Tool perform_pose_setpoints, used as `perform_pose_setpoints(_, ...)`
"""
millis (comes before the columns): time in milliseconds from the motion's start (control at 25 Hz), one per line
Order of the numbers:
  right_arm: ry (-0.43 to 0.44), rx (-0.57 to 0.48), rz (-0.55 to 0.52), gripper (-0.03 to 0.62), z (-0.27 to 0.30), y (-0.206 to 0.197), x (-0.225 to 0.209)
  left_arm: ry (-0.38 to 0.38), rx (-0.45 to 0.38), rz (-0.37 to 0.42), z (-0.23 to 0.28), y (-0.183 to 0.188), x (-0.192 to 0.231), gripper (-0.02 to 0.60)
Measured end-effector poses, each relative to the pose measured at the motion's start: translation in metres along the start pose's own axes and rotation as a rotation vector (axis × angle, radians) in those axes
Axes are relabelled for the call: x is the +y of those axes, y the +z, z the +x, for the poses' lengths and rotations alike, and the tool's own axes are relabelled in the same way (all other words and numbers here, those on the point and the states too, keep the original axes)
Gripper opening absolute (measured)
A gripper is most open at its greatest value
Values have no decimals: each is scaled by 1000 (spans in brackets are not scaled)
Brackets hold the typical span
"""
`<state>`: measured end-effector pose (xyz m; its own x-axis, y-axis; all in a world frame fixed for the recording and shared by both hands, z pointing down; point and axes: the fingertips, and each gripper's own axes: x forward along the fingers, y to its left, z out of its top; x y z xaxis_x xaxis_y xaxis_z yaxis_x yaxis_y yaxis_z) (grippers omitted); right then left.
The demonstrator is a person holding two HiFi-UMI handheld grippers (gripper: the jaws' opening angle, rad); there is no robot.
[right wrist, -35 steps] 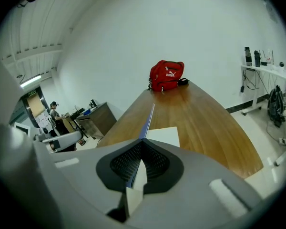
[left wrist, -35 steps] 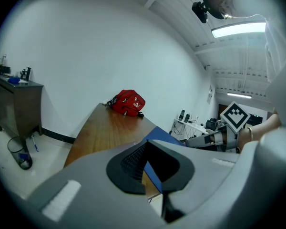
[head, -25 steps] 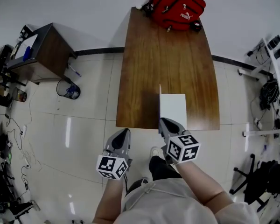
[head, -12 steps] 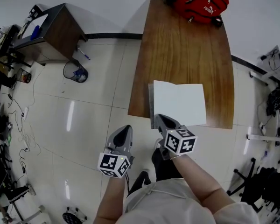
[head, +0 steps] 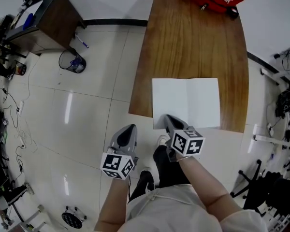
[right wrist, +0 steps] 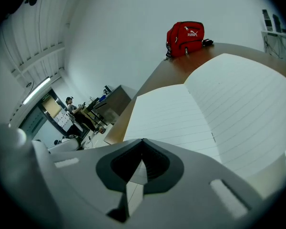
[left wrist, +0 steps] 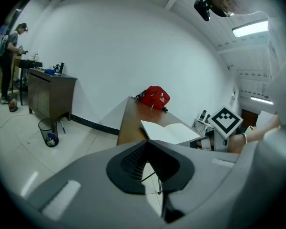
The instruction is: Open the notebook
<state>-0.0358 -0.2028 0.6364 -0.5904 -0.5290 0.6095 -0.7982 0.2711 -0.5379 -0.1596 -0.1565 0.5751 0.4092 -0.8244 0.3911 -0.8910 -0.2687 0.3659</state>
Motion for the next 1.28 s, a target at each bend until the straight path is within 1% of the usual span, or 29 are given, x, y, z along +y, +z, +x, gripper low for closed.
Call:
perform_pose_setpoints(120, 12, -14, -24, 8, -4, 10, 6, -1, -7, 3, 4, 4, 0, 6)
perform_pose_setpoints(320, 16, -87, -63, 8, -41, 33, 23, -36, -63, 45, -12, 36, -17, 6)
perform_pose_setpoints(480, -21, -190, -130, 8, -90, 45, 39, -89, -120, 87, -38, 65, -38, 6)
perform_pose_setpoints(600, -33, -293, -168, 8, -144, 46, 56, -140, -161, 119, -66, 79, -66, 6)
perform_pose_setpoints(680, -60, -369, -216, 8, -184, 43, 71, -186, -180, 140, -88, 86, -87, 6)
perform_pose_setpoints(800, -133, -471, -306, 8, -239, 28, 91, -261, -220, 167, -127, 97, -117, 6)
perform_pose_setpoints(920, -196, -525, -338, 8, -287, -3, 103, -306, -243, 202, -170, 94, -143, 6)
perform_pose_setpoints(1040, -241, -554, -323, 8, -323, -35, 107, -340, -237, 221, -200, 80, -163, 6)
perform_pose_setpoints(1120, -252, -563, -326, 8, -340, -53, 112, -356, -220, 228, -212, 69, -171, 6)
perform_pose_setpoints(1280, -289, -574, -355, 8, -367, -74, 118, -377, -190, 229, -227, 50, -189, 6)
